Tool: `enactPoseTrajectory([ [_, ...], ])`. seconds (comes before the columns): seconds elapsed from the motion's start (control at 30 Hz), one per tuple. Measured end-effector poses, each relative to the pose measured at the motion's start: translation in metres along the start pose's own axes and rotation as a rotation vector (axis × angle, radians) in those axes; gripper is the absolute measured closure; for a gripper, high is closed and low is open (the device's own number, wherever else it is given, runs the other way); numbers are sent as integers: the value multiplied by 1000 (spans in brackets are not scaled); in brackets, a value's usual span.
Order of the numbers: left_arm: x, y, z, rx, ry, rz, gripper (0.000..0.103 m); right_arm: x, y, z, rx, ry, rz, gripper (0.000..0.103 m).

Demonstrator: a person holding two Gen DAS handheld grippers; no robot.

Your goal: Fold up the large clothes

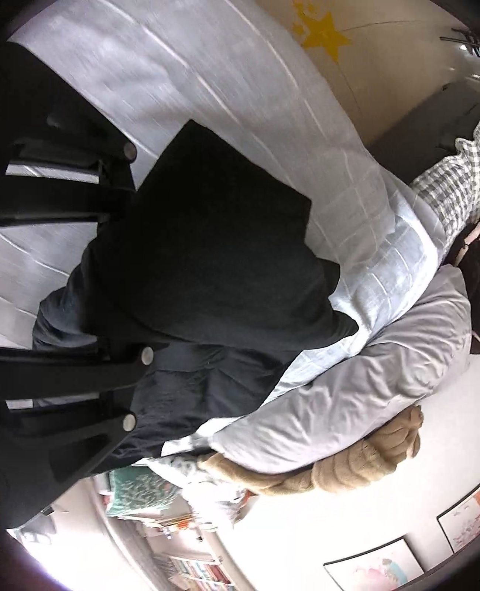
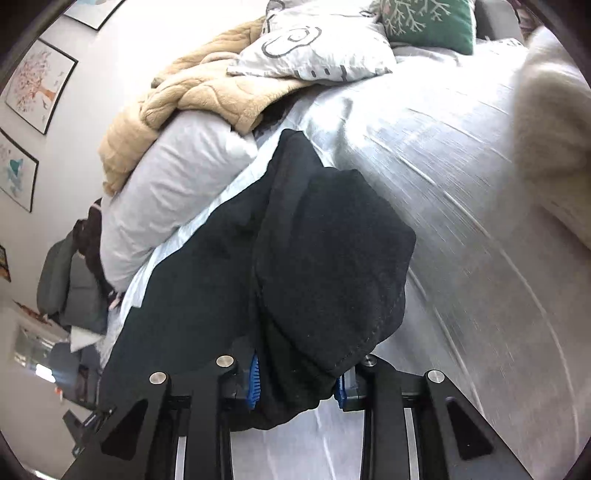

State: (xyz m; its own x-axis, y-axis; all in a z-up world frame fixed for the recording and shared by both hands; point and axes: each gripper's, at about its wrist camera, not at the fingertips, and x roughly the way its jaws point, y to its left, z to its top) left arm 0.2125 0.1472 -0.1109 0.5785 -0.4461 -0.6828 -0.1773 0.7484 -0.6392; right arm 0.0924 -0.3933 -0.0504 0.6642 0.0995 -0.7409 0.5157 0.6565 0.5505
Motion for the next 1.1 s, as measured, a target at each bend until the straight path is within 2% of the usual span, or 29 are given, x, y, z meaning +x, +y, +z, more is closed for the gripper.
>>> enactPoseTrajectory([
  [0.17,-39,25,-30,27,32,-3,73,-34,-11,-46,-18,81,-4,70],
  [0.23,-37,32,-38,71,50,14,69,-36,-19,-59,-35,122,-12,60],
  [0.27,-29,41,-42,89,84,25,64,-32,-25,-65,-47,163,-28,57],
  [0.33,-10,57,-47,50,165,49,57,-26,-37,-67,-41,221,-56,48],
  [0.4,2,75,-49,-23,189,26,45,-25,-49,-69,-19,264,-90,45],
  [0.43,4,80,-49,-47,191,11,43,-28,-50,-68,-19,265,-101,43],
  [0.53,14,92,-49,-112,174,-31,37,-48,-37,-63,-82,216,-186,40],
  [0.6,21,97,-49,-154,165,-61,37,-67,-18,-56,-170,119,-301,35],
  [0.67,27,102,-48,-192,151,-87,37,-82,5,-55,-270,26,-378,30],
  [0.73,29,102,-44,-200,133,-104,43,-86,34,-58,-385,-12,-357,29],
  [0.8,29,98,-45,-186,124,-109,55,-79,68,-64,-500,-13,-305,29],
  [0.83,28,95,-45,-177,111,-111,58,-73,83,-69,-544,-10,-279,29],
  [0.9,22,87,-45,-144,82,-109,66,-52,117,-77,-622,14,-210,30],
  [0.97,15,80,-45,-110,58,-101,70,-24,144,-84,-655,71,-135,34],
  [1.07,2,63,-42,-52,11,-102,73,18,172,-104,-695,172,-35,57],
  [1.1,-4,55,-40,-25,-9,-105,73,33,177,-115,-712,208,-2,72],
])
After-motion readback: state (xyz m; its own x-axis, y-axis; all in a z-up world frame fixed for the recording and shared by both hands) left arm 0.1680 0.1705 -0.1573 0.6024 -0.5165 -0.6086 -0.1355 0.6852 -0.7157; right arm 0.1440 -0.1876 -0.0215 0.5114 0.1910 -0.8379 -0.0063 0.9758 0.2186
